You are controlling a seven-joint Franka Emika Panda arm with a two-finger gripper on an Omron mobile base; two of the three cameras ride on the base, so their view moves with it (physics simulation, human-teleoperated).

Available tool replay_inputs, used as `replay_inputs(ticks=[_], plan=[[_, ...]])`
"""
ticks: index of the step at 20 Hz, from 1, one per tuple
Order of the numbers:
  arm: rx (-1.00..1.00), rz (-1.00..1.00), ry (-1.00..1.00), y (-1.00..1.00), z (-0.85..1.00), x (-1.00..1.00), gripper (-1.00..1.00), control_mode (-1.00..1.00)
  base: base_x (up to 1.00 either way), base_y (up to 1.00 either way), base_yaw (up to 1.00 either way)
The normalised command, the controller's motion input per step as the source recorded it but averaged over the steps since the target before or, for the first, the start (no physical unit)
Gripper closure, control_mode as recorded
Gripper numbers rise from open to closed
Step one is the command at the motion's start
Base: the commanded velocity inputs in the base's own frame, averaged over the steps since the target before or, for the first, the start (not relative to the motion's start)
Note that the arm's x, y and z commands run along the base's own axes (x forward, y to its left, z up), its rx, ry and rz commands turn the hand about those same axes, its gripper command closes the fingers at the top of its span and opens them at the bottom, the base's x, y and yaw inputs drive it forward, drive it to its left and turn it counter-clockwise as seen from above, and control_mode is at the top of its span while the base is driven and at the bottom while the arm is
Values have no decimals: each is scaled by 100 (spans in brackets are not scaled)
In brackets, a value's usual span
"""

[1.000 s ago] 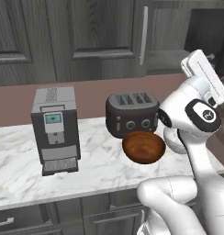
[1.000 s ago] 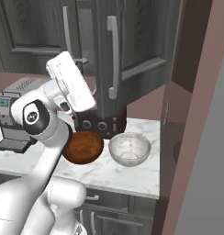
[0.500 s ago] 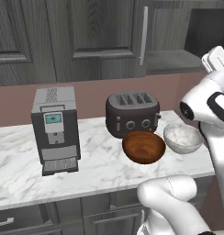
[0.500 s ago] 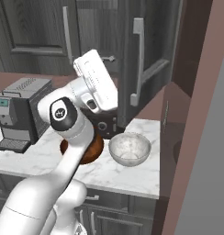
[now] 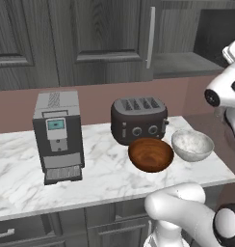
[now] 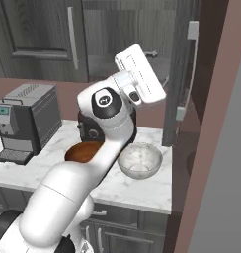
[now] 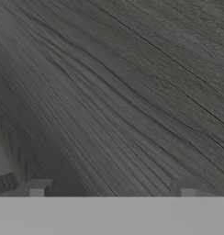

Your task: Open the cabinet. Pick the bowls from the counter and place them in the cabinet. Then close the cabinet.

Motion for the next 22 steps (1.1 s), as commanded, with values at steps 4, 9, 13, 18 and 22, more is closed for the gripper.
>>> replay_inputs(ticks=[4, 9, 13, 18, 22], plan=[[0, 0, 0, -10, 0, -21, -100, -100, 0, 0, 0], [-7, 8, -11, 66, 0, -70, -100, -100, 0, 0, 0], [-20, 11, -13, 59, 7, -33, -100, -100, 0, 0, 0], [-18, 15, 1, 43, 31, -18, -100, -100, 0, 0, 0], [-17, 13, 21, 31, 34, -3, -100, -100, 0, 0, 0]])
